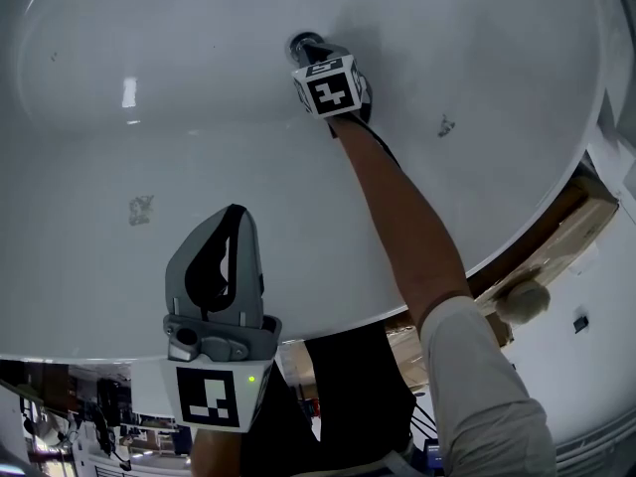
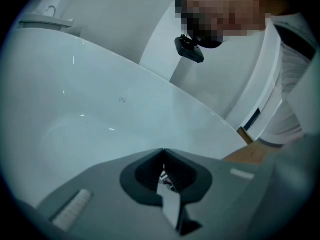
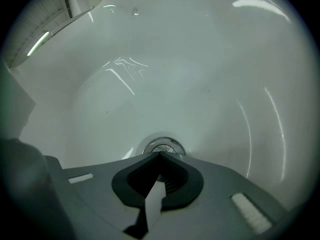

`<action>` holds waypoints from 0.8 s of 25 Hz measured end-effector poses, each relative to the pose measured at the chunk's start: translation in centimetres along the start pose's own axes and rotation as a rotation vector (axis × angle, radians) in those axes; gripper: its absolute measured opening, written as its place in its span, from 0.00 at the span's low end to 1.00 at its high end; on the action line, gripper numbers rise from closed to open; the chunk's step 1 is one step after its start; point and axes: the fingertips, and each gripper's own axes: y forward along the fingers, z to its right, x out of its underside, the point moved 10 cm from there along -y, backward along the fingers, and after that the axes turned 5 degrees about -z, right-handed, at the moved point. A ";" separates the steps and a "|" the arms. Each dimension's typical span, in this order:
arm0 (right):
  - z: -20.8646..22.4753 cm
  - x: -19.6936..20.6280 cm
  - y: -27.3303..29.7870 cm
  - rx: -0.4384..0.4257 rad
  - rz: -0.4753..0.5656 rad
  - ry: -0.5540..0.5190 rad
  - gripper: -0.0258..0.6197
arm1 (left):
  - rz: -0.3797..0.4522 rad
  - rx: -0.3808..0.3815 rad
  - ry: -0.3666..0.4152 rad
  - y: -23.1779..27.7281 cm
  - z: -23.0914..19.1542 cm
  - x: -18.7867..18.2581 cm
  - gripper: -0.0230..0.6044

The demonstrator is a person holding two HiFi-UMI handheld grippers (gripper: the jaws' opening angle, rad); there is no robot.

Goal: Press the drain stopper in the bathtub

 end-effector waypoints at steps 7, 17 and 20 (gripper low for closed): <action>-0.1 -0.2 0.4 0.035 -0.041 0.061 0.04 | -0.004 -0.001 -0.002 0.2 -0.2 -0.3 0.04; 0.0 0.0 -1.4 -0.033 0.009 -0.011 0.04 | 0.101 -0.017 -0.049 -0.6 -0.3 -2.3 0.04; 0.4 -0.4 -2.4 -0.031 0.032 0.050 0.04 | 0.113 -0.017 -0.049 -1.2 -0.1 -2.8 0.04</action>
